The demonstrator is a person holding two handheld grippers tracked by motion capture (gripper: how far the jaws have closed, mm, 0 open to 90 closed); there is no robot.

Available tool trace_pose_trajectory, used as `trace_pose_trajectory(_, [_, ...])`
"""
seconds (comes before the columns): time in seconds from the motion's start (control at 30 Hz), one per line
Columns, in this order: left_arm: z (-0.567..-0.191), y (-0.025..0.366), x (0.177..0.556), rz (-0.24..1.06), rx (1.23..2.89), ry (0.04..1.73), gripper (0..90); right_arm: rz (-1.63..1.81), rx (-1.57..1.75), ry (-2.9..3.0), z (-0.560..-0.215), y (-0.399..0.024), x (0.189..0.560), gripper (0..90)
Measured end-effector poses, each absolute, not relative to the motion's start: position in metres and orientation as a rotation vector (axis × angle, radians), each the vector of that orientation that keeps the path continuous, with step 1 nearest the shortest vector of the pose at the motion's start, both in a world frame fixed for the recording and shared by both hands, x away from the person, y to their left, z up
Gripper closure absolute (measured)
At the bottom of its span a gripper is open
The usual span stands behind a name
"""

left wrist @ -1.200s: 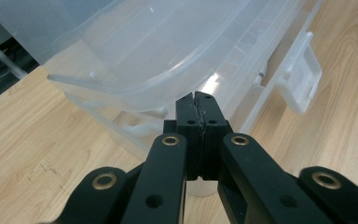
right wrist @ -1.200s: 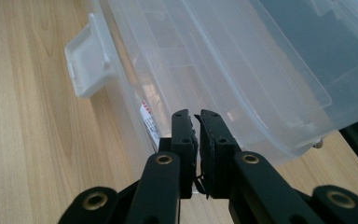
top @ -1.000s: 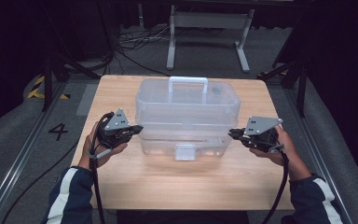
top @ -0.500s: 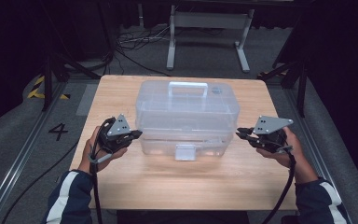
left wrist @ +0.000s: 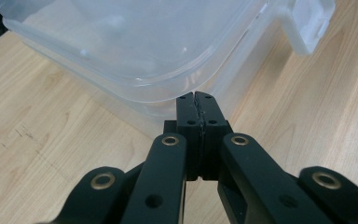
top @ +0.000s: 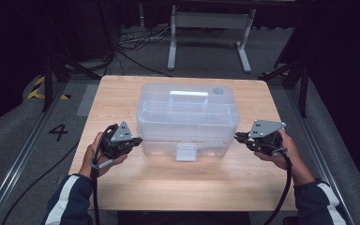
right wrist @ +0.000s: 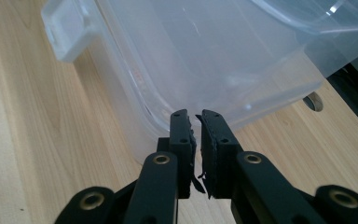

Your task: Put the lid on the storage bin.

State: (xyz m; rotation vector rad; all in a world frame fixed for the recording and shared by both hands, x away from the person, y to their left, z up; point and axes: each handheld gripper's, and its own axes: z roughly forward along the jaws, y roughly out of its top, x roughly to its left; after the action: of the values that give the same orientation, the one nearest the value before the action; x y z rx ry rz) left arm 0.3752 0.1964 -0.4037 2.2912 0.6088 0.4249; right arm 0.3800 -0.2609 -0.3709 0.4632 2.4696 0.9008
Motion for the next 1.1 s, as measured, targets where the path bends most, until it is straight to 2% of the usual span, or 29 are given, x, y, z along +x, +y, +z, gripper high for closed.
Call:
trace_pose_trajectory(0.53, [-0.415,0.188,0.380,0.438,2.270,0.607,89.4,0.906,0.483,2.469,-0.386,-0.258,0.386,81.6])
trace_pose_trajectory(1.1, [-0.418,0.203,0.368,0.493,2.300,0.632,84.2,0.857,0.415,2.499,-0.386,-0.256,0.375,77.4])
